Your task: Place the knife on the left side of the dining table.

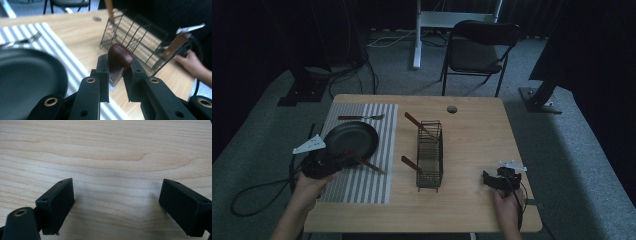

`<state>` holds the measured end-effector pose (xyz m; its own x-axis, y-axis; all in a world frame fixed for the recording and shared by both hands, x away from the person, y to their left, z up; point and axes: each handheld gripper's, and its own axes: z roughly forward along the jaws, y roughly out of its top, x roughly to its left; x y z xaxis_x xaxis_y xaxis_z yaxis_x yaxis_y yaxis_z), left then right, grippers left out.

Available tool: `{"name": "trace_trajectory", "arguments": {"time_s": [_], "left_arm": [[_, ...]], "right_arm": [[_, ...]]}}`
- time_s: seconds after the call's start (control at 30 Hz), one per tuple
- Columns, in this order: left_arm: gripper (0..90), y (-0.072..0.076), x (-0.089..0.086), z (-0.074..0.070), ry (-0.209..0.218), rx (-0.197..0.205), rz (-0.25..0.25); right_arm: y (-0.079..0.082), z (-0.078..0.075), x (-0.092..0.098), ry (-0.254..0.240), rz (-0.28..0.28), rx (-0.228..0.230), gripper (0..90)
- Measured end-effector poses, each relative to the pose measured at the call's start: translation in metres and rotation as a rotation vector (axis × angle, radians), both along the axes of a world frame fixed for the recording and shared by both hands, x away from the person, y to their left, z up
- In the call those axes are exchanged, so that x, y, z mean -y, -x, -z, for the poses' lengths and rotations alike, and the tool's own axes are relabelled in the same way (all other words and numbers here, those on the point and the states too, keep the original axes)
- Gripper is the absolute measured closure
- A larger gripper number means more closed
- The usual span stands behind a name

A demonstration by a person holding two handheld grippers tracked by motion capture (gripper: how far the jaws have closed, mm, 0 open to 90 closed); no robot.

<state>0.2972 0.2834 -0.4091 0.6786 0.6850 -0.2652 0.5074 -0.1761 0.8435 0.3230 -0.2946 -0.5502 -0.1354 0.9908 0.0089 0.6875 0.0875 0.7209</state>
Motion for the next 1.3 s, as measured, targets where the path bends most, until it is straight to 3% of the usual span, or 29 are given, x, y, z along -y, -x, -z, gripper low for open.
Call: {"name": "trace_trajectory", "arguments": {"time_s": [0.23,0.37,0.6,0.87,1.1,1.3], "left_arm": [[76.6,0.003,-0.008,0.012,-0.025,-0.030,-0.004],[76.6,0.002,-0.009,0.018,0.009,-0.049,0.006],[76.5,0.001,-0.011,0.020,0.008,-0.056,0.008],[76.0,-0.001,-0.023,0.029,0.054,-0.094,-0.067],[73.0,0.002,-0.036,0.039,0.049,-0.113,-0.142],[70.5,0.003,-0.049,0.052,0.077,-0.144,-0.171]], "right_arm": [[0.000,0.000,0.000,-0.001,0.004,0.000,11.9],[0.000,0.000,0.000,0.000,0.005,-0.001,11.8],[0.000,0.000,-0.001,-0.001,0.006,-0.002,11.8],[0.000,0.000,-0.001,-0.001,0.007,-0.002,11.8],[0.000,0.000,-0.001,-0.001,0.006,-0.002,11.8],[0.000,0.000,-0.001,-0.001,0.010,-0.002,11.9]]}}
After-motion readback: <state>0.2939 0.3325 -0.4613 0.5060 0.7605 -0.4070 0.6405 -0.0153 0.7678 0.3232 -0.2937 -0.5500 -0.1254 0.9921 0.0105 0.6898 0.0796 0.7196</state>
